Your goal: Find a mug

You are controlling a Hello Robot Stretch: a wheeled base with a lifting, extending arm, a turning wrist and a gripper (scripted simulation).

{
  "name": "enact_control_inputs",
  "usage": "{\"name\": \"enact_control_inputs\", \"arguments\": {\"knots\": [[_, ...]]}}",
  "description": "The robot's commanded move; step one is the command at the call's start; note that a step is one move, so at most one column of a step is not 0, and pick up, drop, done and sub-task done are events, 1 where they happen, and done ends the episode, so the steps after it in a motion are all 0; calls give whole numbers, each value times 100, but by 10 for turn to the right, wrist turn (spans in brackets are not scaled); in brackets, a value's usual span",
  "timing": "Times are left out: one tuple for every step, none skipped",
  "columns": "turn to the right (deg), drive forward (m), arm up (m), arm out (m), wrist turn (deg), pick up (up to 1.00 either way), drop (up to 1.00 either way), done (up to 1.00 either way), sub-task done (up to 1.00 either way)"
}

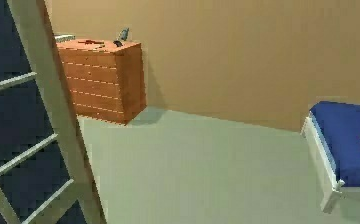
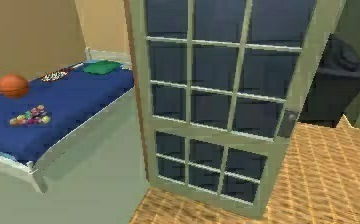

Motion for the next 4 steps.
{"name": "enact_control_inputs", "arguments": {"knots": [[0, 100, 0, 0, 0, 0, 0, 0, 0], [-270, 0, 0, 0, 0, 0, 0, 0, 0], [0, 10, 0, 0, 0, 0, 0, 0, 0], [-390, 0, 0, 0, 0, 0, 0, 0, 0]]}}
